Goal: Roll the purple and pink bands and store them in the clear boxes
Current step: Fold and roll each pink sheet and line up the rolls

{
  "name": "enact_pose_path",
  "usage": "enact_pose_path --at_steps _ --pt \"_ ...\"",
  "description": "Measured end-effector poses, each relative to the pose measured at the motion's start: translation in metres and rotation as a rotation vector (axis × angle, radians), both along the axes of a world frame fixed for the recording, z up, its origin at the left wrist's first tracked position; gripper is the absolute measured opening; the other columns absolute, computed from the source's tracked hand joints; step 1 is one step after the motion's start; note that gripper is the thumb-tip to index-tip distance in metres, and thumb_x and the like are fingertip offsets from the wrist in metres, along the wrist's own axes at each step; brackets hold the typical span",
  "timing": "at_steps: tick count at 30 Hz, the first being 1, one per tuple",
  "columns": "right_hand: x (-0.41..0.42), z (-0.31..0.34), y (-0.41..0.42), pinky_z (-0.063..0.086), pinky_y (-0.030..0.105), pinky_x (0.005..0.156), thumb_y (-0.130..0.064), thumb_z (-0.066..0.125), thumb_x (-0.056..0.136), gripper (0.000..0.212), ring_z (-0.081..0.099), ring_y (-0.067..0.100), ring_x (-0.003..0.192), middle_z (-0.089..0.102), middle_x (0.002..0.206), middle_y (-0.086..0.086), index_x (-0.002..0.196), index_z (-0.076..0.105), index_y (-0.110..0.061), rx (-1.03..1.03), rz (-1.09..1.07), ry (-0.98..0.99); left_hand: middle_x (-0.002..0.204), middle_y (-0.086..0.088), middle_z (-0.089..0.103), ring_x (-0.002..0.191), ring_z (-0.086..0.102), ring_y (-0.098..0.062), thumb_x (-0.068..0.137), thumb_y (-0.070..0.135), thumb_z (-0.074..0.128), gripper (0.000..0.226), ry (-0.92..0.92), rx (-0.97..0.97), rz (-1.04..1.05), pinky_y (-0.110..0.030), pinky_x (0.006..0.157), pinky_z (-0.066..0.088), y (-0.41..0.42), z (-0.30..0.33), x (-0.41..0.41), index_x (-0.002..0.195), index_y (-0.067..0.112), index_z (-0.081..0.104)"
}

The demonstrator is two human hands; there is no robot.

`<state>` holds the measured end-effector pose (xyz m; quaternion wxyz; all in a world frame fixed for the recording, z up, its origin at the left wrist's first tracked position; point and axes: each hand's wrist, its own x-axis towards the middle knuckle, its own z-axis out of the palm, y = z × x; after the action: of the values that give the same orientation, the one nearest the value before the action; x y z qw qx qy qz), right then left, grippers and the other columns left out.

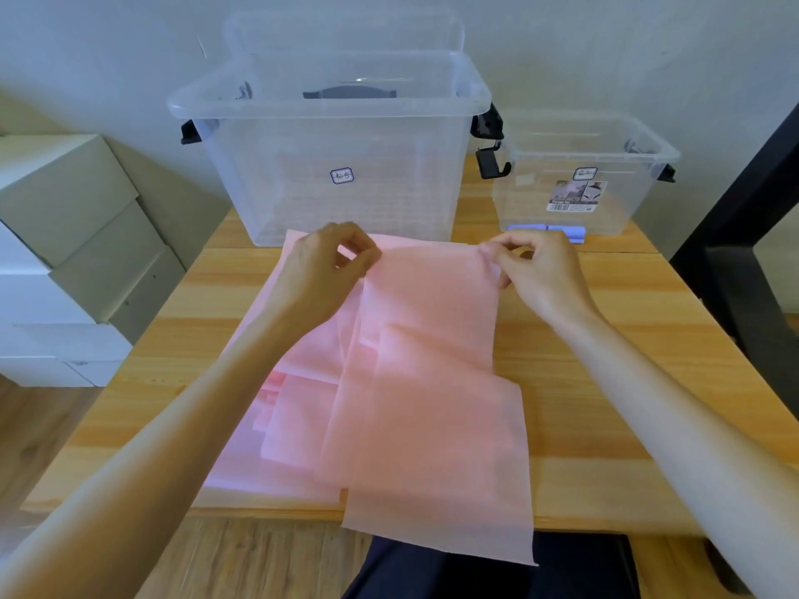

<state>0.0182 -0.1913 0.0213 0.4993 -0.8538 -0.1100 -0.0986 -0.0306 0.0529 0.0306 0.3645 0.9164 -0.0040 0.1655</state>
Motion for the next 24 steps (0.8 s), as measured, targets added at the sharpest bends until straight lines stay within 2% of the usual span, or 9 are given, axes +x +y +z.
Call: enact_pose_path --at_steps 4,7,10,14,16,18,20,21,24 --pt "0.007 0.015 0.003 0.039 0.011 0.06 -0.023 0.064 0.095 0.019 0.051 0.0 0.053 0.057 0.05 -0.015 0.081 0.07 -0.012 0.071 0.007 -0.071 0.086 0.014 0.067 0.063 0.068 -0.001 0.097 0.022 0.059 0.01 -0.102 -0.156 -0.009 -0.028 0.07 0.051 -0.008 0.015 0.005 0.089 0.018 0.063" --pt "0.016 0.013 0.006 0.039 0.017 0.052 -0.022 0.064 0.096 0.019 0.051 0.0 0.046 0.059 0.059 -0.011 0.081 0.068 -0.01 0.084 -0.008 -0.059 0.086 0.013 0.067 0.054 0.066 -0.004 0.096 0.023 0.061 0.009 -0.116 -0.158 0.011 -0.022 0.061 0.049 -0.008 0.017 0.015 0.089 0.019 0.063" --pt "0.027 0.0 0.01 0.034 0.013 0.042 -0.02 0.063 0.096 0.025 0.047 0.004 0.032 0.056 0.05 0.005 0.082 0.067 0.0 0.065 -0.028 0.034 0.087 0.0 0.069 0.051 0.069 -0.012 0.097 0.019 0.062 0.01 -0.029 -0.23 0.005 -0.02 0.05 0.05 -0.005 0.009 0.032 0.09 0.011 0.063" --pt "0.041 -0.018 0.012 0.034 0.008 0.041 -0.026 0.062 0.097 0.032 0.046 0.003 0.031 0.055 0.045 0.007 0.089 0.072 0.003 0.023 -0.099 0.151 0.079 -0.006 0.07 0.052 0.07 -0.015 0.094 0.015 0.065 0.009 0.047 -0.259 0.027 -0.023 0.052 0.052 -0.005 -0.009 0.053 0.09 0.007 0.066" --pt "0.047 -0.022 0.013 0.036 0.011 0.039 -0.035 0.066 0.094 0.034 0.048 0.004 0.034 0.059 0.051 0.007 0.094 0.073 -0.002 0.035 -0.109 0.225 0.076 -0.007 0.07 0.053 0.07 -0.013 0.093 0.014 0.066 0.008 0.084 -0.32 0.035 -0.027 0.056 0.055 -0.006 -0.017 0.063 0.092 0.006 0.067" --pt "0.05 -0.025 0.011 0.037 0.016 0.04 -0.04 0.077 0.083 0.037 0.053 0.007 0.045 0.066 0.072 0.006 0.106 0.067 -0.013 0.013 -0.09 0.32 0.081 -0.006 0.072 0.059 0.072 -0.012 0.092 0.015 0.069 0.013 0.118 -0.379 0.022 -0.03 0.06 0.058 -0.005 -0.022 0.069 0.101 0.005 0.067" --pt "0.051 -0.028 0.007 0.036 0.018 0.048 -0.03 0.087 0.074 0.058 0.054 0.008 0.061 0.068 0.099 0.006 0.123 0.058 -0.018 -0.039 -0.057 0.398 0.095 -0.002 0.072 0.064 0.071 -0.011 0.09 0.015 0.072 0.025 0.133 -0.377 0.006 -0.024 0.06 0.059 -0.003 -0.028 0.07 0.113 0.008 0.066" --pt "0.051 -0.03 0.005 0.036 0.019 0.051 -0.023 0.088 0.073 0.063 0.054 0.009 0.063 0.067 0.105 0.007 0.127 0.056 -0.016 -0.067 -0.056 0.411 0.101 0.0 0.071 0.065 0.07 -0.01 0.088 0.014 0.074 0.029 0.134 -0.34 0.01 -0.02 0.059 0.057 -0.002 -0.03 0.069 0.115 0.01 0.065" --pt "0.05 -0.035 -0.001 0.037 0.019 0.054 -0.017 0.084 0.077 0.049 0.057 0.009 0.06 0.07 0.1 0.007 0.12 0.06 -0.013 -0.099 -0.096 0.378 0.098 0.003 0.069 0.071 0.061 -0.008 0.083 0.022 0.078 0.027 0.164 -0.128 0.067 -0.015 0.059 0.047 0.006 -0.037 0.062 0.108 0.016 0.069"
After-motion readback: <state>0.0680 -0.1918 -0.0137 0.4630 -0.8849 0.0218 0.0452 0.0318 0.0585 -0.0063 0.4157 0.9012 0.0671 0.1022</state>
